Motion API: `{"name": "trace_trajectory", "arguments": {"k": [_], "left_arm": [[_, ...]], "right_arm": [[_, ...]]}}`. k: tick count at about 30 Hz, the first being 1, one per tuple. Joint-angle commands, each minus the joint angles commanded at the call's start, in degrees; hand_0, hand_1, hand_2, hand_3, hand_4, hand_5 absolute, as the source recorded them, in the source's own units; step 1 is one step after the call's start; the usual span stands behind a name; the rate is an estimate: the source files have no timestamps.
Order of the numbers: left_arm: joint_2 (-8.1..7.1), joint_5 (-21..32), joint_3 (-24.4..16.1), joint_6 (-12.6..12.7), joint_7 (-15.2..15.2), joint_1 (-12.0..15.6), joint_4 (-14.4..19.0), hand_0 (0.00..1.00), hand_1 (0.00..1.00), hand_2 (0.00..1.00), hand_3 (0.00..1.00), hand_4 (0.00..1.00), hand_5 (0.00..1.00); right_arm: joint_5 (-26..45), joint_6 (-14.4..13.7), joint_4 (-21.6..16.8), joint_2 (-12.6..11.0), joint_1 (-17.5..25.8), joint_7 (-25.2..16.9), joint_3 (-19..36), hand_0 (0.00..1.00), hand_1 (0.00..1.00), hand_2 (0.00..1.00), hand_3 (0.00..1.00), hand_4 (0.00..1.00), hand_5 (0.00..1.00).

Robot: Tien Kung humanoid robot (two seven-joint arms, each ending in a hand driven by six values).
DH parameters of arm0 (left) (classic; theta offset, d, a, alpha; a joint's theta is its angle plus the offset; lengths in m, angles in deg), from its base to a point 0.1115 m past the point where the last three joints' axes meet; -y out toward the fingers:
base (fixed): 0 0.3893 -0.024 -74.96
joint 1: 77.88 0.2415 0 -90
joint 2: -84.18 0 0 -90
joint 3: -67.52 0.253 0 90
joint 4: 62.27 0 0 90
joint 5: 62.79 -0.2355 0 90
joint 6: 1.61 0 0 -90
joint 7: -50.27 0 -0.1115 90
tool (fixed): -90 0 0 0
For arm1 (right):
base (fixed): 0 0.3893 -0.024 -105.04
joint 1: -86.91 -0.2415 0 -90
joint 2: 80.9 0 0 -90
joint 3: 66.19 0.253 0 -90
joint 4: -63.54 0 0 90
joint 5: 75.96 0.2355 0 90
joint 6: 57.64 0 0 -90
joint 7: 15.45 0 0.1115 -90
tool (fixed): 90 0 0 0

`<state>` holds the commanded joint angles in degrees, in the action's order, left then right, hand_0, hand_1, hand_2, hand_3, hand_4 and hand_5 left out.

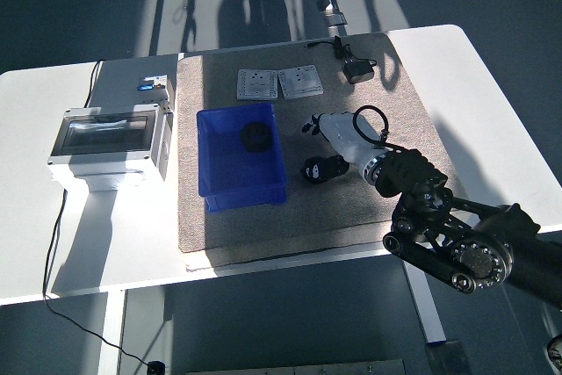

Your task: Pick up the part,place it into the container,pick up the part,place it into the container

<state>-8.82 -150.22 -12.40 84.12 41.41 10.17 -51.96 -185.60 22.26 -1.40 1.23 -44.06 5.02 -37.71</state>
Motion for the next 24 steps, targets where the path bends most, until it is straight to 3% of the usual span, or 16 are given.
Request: {"name": "trace_trajectory", "arguments": {"k": [4, 15, 24], "left_arm": [[-0.16, 0.54, 0.47, 0.05, 0.08, -0.07, 0.0, 0.698, 0.684, 0.63, 0.352, 0.788, 0.998], [-0.22, 1.66, 1.97, 0.62, -0.18, -0.29, 0.0, 0.698, 0.684, 0.629, 0.346, 0.785, 0.998], [-0.16, 1.22, 1.74, 0.84, -0.1, -0.21, 0.0, 0.697, 0.683, 0.628, 0.343, 0.787, 0.998]], "right_arm": [[0.89, 0.0, 0.55, 0.48, -0.55, -0.11, -1.24, 0.841, 0.705, 0.737, 0.789, 0.907, 0.309], [6.84, -0.77, 7.88, 2.31, -1.93, -1.08, -6.29, 0.844, 0.705, 0.733, 0.788, 0.902, 0.314], [4.85, -2.18, 8.19, 2.0, -1.83, 0.36, -7.62, 0.827, 0.685, 0.711, 0.782, 0.888, 0.309]]}}
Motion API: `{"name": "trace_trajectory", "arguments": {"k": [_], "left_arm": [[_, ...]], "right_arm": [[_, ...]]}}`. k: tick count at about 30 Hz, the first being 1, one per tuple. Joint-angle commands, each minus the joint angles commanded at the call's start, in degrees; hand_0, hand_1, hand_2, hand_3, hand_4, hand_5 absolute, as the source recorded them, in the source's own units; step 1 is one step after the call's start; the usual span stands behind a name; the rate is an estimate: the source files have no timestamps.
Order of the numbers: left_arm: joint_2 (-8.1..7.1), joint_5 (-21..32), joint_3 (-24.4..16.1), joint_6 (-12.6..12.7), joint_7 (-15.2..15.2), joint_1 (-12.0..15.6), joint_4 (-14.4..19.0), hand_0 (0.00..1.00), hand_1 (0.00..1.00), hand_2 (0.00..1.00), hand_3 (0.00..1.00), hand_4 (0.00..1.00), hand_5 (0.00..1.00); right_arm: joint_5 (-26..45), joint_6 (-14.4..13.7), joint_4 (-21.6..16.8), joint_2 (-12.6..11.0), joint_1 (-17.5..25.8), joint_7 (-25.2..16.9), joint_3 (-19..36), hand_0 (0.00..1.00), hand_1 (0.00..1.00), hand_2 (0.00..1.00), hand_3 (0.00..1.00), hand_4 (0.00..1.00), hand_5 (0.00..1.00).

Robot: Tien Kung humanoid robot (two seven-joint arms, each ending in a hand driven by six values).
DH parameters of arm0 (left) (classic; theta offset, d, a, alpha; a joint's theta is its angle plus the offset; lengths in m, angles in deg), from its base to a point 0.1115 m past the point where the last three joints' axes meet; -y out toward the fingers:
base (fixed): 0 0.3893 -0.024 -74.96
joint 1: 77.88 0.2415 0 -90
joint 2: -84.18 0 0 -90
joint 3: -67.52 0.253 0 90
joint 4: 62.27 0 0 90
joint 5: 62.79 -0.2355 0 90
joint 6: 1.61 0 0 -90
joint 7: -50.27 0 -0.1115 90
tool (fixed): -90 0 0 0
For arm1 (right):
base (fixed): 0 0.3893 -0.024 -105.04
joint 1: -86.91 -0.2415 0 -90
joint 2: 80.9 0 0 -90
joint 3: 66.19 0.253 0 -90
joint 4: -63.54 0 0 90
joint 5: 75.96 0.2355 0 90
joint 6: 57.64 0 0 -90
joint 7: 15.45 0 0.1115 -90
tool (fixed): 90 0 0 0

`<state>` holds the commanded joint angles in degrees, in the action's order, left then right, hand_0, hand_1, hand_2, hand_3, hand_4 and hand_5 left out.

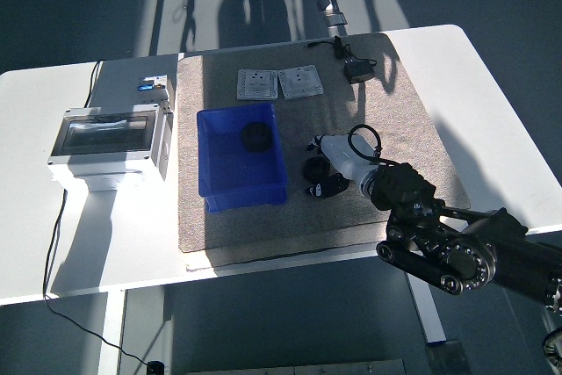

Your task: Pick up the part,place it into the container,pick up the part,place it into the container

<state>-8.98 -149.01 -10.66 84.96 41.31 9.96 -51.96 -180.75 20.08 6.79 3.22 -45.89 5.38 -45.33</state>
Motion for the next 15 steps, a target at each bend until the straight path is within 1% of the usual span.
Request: {"name": "trace_trajectory", "arguments": {"k": [1, 2, 7, 8, 13, 14, 15], "left_arm": [[-0.02, -0.04, -0.02, 0.02, 0.01, 0.0, 0.0, 0.697, 0.683, 0.628, 0.343, 0.787, 0.998], [-0.03, -0.11, -0.06, 0.04, 0.02, 0.0, 0.0, 0.696, 0.683, 0.626, 0.34, 0.79, 0.998], [-0.07, -0.03, 0.04, 0.16, 0.05, -0.03, 0.0, 0.696, 0.683, 0.626, 0.34, 0.79, 0.998], [-0.08, 0.09, 0.08, 0.19, 0.07, -0.02, 0.0, 0.695, 0.682, 0.626, 0.338, 0.787, 0.998], [-0.13, 0.25, 0.01, 0.36, 0.12, 0.07, 0.0, 0.695, 0.682, 0.626, 0.338, 0.787, 0.998], [-0.13, 0.26, 0.02, 0.41, 0.13, 0.07, 0.0, 0.695, 0.681, 0.622, 0.335, 0.796, 0.998], [-0.12, 0.29, 0.05, 0.51, 0.17, 0.07, 0.0, 0.695, 0.681, 0.622, 0.335, 0.796, 0.998]], "right_arm": [[-0.2, -0.28, -0.07, -0.09, 0.01, -0.02, -0.13, 0.827, 0.685, 0.711, 0.782, 0.888, 0.309], [-0.37, -0.56, -0.11, -0.13, 0.01, -0.06, -0.26, 0.779, 0.529, 0.658, 0.71, 0.663, 0.183], [-1.82, -2.17, -0.21, 0.14, 0.15, -0.31, -1.01, 0.779, 0.529, 0.658, 0.71, 0.663, 0.183], [-2.53, -2.59, -0.17, 0.26, 0.25, -0.24, -1.21, 0.765, 0.464, 0.561, 0.664, 0.509, 0.11], [-4.59, -4.28, 0.15, 0.67, 0.81, -0.15, -2.52, 0.765, 0.464, 0.561, 0.664, 0.509, 0.11], [-4.75, -4.52, 0.18, 0.69, 0.88, -0.2, -2.66, 0.75, 0.47, 0.523, 0.607, 0.407, 0.053], [-4.93, -4.84, 0.2, 0.69, 0.94, -0.27, -2.76, 0.75, 0.47, 0.523, 0.607, 0.407, 0.053]]}}
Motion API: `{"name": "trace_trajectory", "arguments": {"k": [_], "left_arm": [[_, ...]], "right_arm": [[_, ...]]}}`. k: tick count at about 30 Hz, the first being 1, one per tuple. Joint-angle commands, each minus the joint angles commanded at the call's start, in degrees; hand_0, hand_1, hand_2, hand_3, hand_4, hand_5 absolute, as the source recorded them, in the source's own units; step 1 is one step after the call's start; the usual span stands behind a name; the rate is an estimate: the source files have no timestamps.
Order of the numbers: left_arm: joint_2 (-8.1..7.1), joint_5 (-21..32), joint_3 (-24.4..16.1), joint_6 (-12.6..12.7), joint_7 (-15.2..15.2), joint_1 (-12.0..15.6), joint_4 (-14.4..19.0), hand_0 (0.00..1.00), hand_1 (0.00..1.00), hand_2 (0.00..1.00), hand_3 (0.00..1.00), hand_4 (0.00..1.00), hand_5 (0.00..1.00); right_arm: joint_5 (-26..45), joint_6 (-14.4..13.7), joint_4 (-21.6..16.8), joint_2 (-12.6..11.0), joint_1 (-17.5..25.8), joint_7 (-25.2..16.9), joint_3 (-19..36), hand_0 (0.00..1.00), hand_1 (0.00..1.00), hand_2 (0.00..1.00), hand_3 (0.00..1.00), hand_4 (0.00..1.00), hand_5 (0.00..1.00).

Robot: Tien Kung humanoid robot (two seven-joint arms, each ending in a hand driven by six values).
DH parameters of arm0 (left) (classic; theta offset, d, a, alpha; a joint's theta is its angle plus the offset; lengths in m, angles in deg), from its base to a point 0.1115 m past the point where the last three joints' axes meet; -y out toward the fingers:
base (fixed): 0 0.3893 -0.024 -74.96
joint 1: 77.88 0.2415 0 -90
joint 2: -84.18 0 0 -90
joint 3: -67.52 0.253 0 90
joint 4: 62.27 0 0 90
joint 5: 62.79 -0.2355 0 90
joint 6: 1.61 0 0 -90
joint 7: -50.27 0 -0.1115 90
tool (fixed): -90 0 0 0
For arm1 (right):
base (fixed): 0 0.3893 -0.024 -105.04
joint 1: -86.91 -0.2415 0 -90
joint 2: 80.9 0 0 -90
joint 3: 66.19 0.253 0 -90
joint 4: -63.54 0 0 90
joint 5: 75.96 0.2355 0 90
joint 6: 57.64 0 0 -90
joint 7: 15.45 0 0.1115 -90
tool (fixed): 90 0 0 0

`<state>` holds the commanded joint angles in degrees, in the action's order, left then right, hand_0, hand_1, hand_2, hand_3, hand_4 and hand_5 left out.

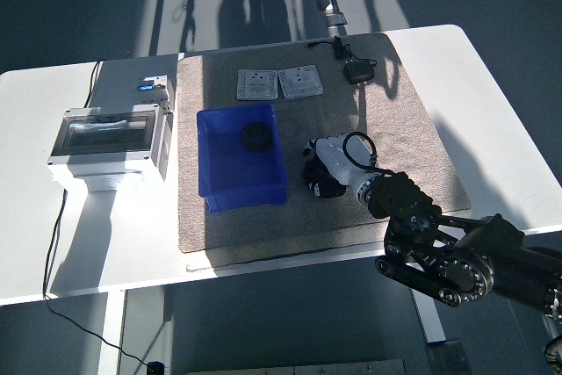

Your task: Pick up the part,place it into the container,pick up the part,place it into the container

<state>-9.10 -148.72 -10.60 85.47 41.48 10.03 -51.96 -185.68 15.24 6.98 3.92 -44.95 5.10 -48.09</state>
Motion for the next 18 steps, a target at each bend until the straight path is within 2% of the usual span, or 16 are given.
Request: {"name": "trace_trajectory", "arguments": {"k": [10, 13, 18], "left_arm": [[0.12, 0.4, 0.4, 1.77, 0.73, -0.02, 0.0, 0.694, 0.681, 0.623, 0.334, 0.8, 0.998], [0.15, 0.28, 0.45, 1.96, 0.69, -0.09, 0.0, 0.692, 0.681, 0.627, 0.33, 0.803, 0.998], [0.05, 0.33, 0.69, 2.13, 0.68, -0.07, 0.0, 0.694, 0.681, 0.629, 0.333, 0.806, 0.998]], "right_arm": [[-2.07, -2.56, -0.45, -1.51, 0.23, -0.62, 1.67, 0.748, 0.478, 0.519, 0.606, 0.369, 0.019], [-2.22, -4.71, -0.66, -2.17, -0.03, -1.43, 3.35, 0.748, 0.483, 0.518, 0.6, 0.35, 0.013], [-0.45, -10.32, -2.59, -3.04, -0.89, -3.75, 5.31, 0.735, 0.496, 0.526, 0.598, 0.353, 0.02]]}}
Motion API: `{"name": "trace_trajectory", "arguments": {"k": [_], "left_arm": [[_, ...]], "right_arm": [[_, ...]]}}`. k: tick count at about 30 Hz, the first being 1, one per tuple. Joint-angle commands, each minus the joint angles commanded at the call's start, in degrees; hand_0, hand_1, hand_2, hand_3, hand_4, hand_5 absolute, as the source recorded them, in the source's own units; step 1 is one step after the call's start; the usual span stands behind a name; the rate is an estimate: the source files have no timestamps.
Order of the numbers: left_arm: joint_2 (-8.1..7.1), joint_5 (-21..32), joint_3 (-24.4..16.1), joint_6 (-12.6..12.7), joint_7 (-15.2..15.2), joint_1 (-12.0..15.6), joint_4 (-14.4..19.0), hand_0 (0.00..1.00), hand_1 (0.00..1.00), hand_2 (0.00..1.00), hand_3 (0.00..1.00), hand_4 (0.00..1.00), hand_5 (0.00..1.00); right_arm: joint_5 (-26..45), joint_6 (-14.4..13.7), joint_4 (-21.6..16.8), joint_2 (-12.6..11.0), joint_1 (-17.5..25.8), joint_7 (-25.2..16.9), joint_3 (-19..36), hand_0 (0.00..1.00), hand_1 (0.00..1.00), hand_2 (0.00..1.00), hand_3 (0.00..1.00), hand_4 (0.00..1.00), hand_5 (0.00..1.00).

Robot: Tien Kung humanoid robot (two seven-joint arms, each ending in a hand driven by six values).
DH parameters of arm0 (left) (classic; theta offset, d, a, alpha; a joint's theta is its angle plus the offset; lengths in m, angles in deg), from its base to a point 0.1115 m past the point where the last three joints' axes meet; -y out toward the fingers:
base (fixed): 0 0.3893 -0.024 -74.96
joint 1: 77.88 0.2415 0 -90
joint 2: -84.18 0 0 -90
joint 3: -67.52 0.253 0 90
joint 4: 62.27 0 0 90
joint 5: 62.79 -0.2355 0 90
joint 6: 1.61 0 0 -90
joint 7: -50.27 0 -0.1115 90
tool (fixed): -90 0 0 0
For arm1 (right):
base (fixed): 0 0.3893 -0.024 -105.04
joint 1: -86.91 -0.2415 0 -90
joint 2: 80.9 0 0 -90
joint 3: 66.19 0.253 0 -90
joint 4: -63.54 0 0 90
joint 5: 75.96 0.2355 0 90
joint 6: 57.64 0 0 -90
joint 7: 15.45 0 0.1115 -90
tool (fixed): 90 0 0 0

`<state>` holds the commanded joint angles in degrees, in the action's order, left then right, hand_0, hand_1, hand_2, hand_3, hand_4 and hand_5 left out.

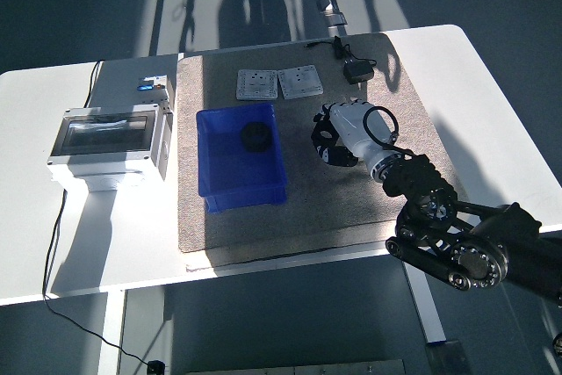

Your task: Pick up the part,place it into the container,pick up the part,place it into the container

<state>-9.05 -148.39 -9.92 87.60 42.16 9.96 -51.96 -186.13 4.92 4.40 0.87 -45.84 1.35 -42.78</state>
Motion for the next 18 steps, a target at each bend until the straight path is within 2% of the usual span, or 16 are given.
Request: {"name": "trace_trajectory", "arguments": {"k": [5, 8, 11, 12, 17, 18], "left_arm": [[-0.2, 0.06, 0.01, 0.18, 0.09, 0.11, 0.0, 0.693, 0.681, 0.631, 0.337, 0.808, 0.998], [-0.23, 0.14, 0.14, 0.37, 0.29, -0.02, 0.0, 0.693, 0.681, 0.631, 0.337, 0.808, 0.998], [-0.2, 1.04, 0.68, 0.8, 0.71, -0.15, 0.0, 0.693, 0.681, 0.631, 0.337, 0.808, 0.998], [-0.22, 1.37, 0.84, 0.94, 0.85, -0.12, 0.0, 0.692, 0.681, 0.63, 0.338, 0.811, 0.998], [-0.2, 1.62, 0.84, 1.14, 1.02, -0.09, 0.0, 0.692, 0.681, 0.63, 0.338, 0.811, 0.998], [-0.21, 1.5, 0.85, 1.1, 1.02, -0.17, 0.0, 0.689, 0.681, 0.63, 0.334, 0.813, 0.998]], "right_arm": [[5.25, -5.42, -3.49, 1.33, -1.8, -3.87, -2.4, 0.729, 0.494, 0.528, 0.597, 0.354, 0.024], [7.96, -6.53, -4.48, 3.12, -2.73, -6.59, -5.38, 0.729, 0.494, 0.528, 0.597, 0.354, 0.024], [7.6, -3.94, -4.54, 4.21, -3.15, -7.36, -7.91, 0.729, 0.494, 0.528, 0.597, 0.354, 0.024], [7.01, -2.67, -4.78, 4.32, -3.17, -7.05, -8.13, 0.781, 0.625, 0.666, 0.664, 0.398, 0.124], [5.37, 0.72, -5.54, 4.63, -3.23, -5.8, -8.38, 0.781, 0.625, 0.666, 0.664, 0.398, 0.124], [5.17, 1.24, -5.53, 4.7, -3.25, -5.55, -8.54, 0.998, 0.967, 0.914, 0.884, 0.734, 0.382]]}}
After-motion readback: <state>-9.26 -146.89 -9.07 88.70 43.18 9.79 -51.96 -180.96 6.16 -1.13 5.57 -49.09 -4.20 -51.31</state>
